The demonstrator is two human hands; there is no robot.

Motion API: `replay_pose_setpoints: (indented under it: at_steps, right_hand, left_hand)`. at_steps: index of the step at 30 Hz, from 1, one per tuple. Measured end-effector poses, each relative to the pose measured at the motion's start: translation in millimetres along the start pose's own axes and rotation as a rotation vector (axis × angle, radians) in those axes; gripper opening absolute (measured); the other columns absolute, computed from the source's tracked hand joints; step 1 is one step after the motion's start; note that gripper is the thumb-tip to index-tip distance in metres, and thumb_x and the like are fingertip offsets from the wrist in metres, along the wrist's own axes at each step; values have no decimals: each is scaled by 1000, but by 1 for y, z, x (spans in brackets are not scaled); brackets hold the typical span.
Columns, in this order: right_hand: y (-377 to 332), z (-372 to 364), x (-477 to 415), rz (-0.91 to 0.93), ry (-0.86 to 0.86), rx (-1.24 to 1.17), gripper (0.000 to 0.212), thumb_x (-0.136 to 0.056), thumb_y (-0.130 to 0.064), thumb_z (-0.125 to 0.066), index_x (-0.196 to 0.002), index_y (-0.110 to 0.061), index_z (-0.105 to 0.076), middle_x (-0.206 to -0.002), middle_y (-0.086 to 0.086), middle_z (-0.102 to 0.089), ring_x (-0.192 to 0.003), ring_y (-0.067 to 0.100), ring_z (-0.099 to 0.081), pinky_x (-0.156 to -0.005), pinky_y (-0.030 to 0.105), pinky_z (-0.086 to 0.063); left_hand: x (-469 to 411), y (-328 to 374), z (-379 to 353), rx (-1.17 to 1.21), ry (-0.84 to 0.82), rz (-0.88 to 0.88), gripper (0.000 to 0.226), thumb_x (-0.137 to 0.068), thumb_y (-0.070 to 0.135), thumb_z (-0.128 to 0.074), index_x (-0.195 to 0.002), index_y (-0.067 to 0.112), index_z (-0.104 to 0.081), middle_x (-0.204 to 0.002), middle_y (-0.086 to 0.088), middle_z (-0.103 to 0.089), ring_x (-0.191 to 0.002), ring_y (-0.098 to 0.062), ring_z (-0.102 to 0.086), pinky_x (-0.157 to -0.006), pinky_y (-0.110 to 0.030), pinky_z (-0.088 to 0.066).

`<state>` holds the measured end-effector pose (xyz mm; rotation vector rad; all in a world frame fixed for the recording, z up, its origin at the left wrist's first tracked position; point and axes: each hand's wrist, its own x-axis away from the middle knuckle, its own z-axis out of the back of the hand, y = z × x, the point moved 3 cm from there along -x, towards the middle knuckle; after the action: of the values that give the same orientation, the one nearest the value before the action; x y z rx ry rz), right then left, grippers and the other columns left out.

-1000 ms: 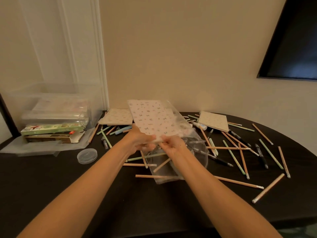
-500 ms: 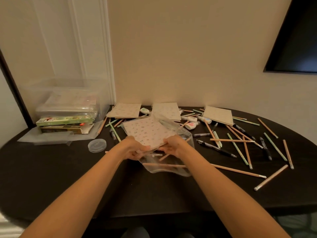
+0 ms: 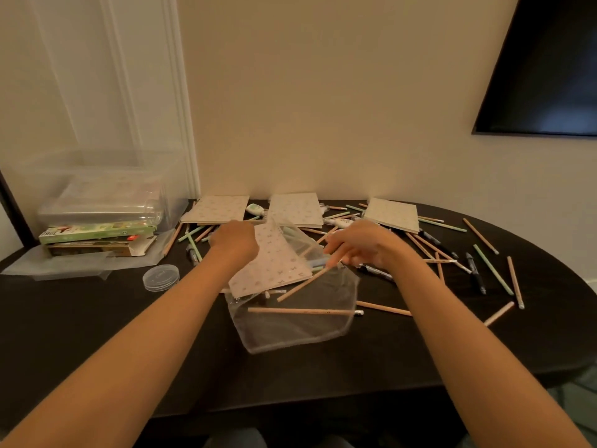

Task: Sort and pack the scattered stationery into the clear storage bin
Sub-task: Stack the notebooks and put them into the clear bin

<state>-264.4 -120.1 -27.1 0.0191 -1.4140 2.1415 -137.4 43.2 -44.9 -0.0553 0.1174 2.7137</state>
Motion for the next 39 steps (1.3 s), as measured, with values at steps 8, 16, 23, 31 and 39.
replay_pose_setpoints:
  at_steps: [8,16,23,31,39]
  right_hand:
    - [3,23,-79,-111,186,-184,12,-92,-9,-56,-100,-1,-59,-78,12,-68,-58,12,-61,-53,17,-48]
    - [-12,23,-196,59,365,129,25,-90,-9,-49,-113,-4,-56,-103,14,-56,-92,20,-51,-77,31,-41]
    - [-11,9,-258,22,278,542,44,-94,-21,-45,-134,-4,-40,-135,15,-48,-123,31,-47,-93,35,-41]
    - [-12,18,-266,-24,234,-359,17,-91,-7,-53,-106,-1,-48,-74,7,-45,-55,10,-37,-33,15,-29]
    - [-22,28,-231,135,332,-594,11,-96,-4,-43,-93,-5,-53,-83,7,-55,-53,11,-38,-39,16,-33]
  left_hand:
    - [-79,34,-1,142,-21,-91,16,-94,15,-47,-105,5,-52,-98,-11,-54,-82,-24,-52,-67,-30,-39]
    - [-172,46,-37,226,-75,-53,24,-94,11,-39,-112,2,-51,-120,-17,-51,-112,-34,-45,-86,-37,-39]
    - [-219,37,-70,387,-136,99,20,-95,16,-37,-91,7,-54,-128,-9,-51,-117,-33,-44,-105,-51,-23]
    - [-225,38,-70,595,5,216,21,-93,23,-42,-102,7,-52,-109,-16,-58,-103,-32,-50,-96,-40,-28]
    - [-203,50,-39,1163,183,268,46,-91,22,-57,-132,7,-43,-126,-6,-50,-119,-27,-48,-97,-30,-37]
